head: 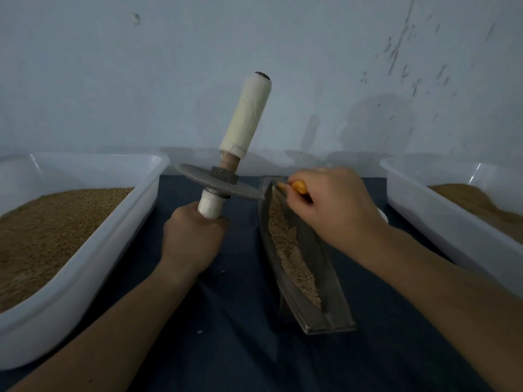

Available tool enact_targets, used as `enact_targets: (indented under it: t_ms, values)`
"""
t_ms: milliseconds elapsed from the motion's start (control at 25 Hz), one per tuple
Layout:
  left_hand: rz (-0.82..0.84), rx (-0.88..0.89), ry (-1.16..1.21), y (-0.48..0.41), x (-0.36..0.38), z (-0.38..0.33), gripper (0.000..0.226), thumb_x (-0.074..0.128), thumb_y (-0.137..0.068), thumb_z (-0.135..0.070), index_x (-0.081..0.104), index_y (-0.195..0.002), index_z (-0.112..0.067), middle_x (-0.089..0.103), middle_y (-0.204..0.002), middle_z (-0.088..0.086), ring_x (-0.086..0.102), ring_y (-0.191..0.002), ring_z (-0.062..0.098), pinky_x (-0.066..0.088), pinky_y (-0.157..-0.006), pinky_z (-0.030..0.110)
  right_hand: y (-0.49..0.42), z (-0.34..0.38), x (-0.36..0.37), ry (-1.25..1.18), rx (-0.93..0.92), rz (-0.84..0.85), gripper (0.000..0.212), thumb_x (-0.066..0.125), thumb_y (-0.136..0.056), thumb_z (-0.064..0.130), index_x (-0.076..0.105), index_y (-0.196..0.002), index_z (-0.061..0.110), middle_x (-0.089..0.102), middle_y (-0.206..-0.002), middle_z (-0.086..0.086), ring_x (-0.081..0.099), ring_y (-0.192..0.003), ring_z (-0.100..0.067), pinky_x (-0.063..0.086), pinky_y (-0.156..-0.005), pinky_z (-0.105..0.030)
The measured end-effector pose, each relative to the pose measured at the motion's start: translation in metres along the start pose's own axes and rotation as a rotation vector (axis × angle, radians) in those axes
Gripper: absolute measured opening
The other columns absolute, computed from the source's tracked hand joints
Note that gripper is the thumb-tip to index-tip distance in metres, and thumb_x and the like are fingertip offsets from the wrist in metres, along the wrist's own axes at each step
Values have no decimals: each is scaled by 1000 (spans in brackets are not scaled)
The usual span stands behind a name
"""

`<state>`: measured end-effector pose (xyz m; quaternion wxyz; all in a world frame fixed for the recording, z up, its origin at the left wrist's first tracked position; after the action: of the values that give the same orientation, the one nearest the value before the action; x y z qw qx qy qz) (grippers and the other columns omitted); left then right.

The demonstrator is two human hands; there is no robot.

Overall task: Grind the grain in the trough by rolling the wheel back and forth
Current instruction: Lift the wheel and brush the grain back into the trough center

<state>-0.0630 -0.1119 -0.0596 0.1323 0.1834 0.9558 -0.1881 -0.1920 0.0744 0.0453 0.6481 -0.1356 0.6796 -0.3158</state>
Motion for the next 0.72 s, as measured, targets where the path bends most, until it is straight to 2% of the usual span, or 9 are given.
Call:
enact_targets:
  t_ms: [80,280,440,520,640,720]
  values:
    - [6,11,-10,1,0,-1,5,65,-63,-35,61,-66,-34,61,-53,-5,58,-49,16,43,-46,30,-11,-4,14,-19,11,26,35,52,-102,29,62,-74,11,58,-66,-1,55,-61,-16,51,-64,-41]
    - [-3,7,-32,-1,1,1,8,65,-61,-37,61,-67,-34,61,-52,-5,59,-48,14,42,-45,28,-13,-7,23,-158,9,-8,41,57,-99,25,53,-61,10,51,-54,-2,51,-51,-15,47,-55,-41]
    - [-1,1,-2,-2,1,3,5,65,-61,-35,60,-64,-34,59,-50,-5,57,-49,16,43,-46,30,7,-5,12,-204,9,-2,48,58,-99,29,43,-55,21,40,-47,6,46,-45,-11,31,-49,-18]
    - [0,0,7,-1,1,2,5,65,-61,-35,61,-63,-34,58,-50,-6,58,-50,18,43,-47,31,12,-6,-2,-228,21,-38,48,59,-99,27,42,-54,24,38,-45,7,49,-47,-9,33,-48,-14]
    - [5,-19,29,-2,0,2,7,66,-61,-34,59,-60,-33,56,-49,-6,57,-50,21,44,-48,33,1,-5,-18,-193,11,-159,51,59,-98,22,35,-53,24,35,-46,8,41,-43,-11,29,-49,-14]
    - [8,-22,29,-2,1,1,10,66,-62,-33,58,-57,-33,55,-49,-6,56,-50,21,44,-48,34,-13,-5,-16,-127,14,-181,48,57,-98,20,38,-54,18,37,-47,5,39,-43,-11,35,-50,-24]
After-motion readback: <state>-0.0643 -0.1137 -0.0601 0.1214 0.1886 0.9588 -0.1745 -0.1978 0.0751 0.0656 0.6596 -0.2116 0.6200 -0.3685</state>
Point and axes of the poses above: each hand's wrist, its own y-axis away from the middle knuckle, its own x-axis out of the palm, z = x × y, the point moved 6 cm from there along -y, towards the middle knuckle
